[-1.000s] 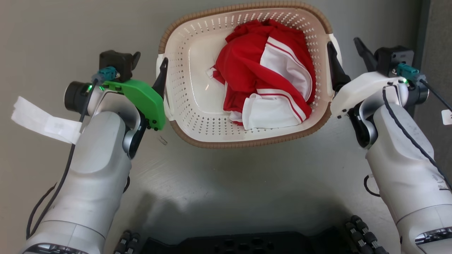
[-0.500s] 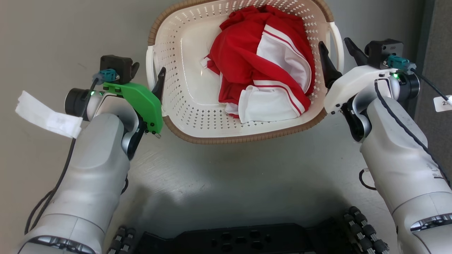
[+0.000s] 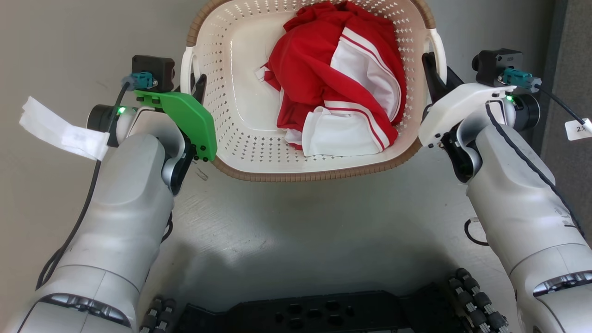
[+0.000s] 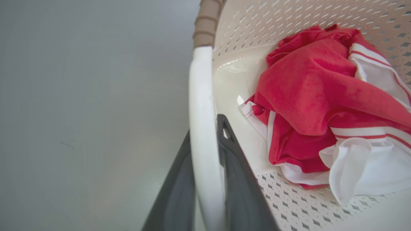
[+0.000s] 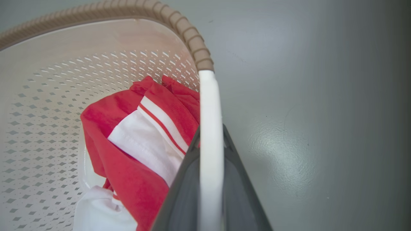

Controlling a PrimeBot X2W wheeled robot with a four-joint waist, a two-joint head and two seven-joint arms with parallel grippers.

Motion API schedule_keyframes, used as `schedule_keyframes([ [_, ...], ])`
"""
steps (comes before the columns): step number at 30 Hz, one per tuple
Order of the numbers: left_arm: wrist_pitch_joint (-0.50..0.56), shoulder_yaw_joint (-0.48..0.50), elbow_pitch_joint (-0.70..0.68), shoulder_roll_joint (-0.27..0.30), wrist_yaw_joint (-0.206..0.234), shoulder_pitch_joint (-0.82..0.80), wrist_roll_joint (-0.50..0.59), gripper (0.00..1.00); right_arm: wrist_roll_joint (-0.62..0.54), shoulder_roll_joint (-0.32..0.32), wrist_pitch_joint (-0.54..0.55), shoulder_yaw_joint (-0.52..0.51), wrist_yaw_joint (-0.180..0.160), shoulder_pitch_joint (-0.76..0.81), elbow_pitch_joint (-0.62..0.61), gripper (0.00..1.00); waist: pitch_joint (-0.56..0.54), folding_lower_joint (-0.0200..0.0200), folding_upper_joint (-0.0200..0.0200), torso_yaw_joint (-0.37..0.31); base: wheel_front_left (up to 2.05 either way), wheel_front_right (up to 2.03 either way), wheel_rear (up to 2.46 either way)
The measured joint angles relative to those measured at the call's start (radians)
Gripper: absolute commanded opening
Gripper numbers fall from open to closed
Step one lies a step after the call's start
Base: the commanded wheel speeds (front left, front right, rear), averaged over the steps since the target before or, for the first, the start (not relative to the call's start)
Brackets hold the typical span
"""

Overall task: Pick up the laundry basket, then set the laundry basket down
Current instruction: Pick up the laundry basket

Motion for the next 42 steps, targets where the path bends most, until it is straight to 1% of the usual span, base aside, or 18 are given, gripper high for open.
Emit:
schedule_keyframes([
  [10,-0.004,-0.028,0.028,-0.001,0.0,-0.007,-0.058,0.0,0.014,0.006,0.0,0.011,0.008,-0.021,0.063,0.0,-0.017,0.0,0.0,-0.005,0.0,0.0,0.0],
  [14,-0.004,-0.047,0.049,-0.001,0.0,-0.005,-0.069,0.0,0.05,0.012,0.001,0.02,0.009,-0.017,0.094,0.0,-0.038,0.0,0.0,-0.007,0.0,0.0,0.0],
  [18,-0.003,-0.066,0.055,-0.001,0.0,-0.002,-0.104,0.0,0.077,0.013,0.001,0.026,0.009,-0.014,0.107,0.0,-0.064,0.0,0.0,-0.01,0.0,0.0,0.0],
  [22,-0.003,-0.077,0.062,-0.001,0.0,0.003,-0.113,0.0,0.101,0.013,0.001,0.043,0.011,-0.003,0.119,0.0,-0.092,0.0,0.0,-0.013,0.0,0.0,0.0],
  [24,-0.003,-0.086,0.067,-0.001,0.0,0.017,-0.121,0.0,0.111,0.014,0.001,0.051,0.017,0.003,0.131,0.0,-0.109,0.0,0.0,-0.014,0.0,0.0,0.0],
  [34,0.01,-0.113,0.096,-0.002,-0.001,0.092,-0.19,0.0,0.166,0.021,0.036,0.096,0.019,0.047,0.189,0.0,-0.219,0.0,0.0,-0.025,0.0,0.0,0.0],
  [42,0.061,-0.136,0.115,-0.008,-0.001,0.153,-0.246,0.0,0.205,0.025,0.08,0.124,0.026,0.099,0.224,0.0,-0.319,0.0,0.0,-0.038,0.0,0.0,0.0],
])
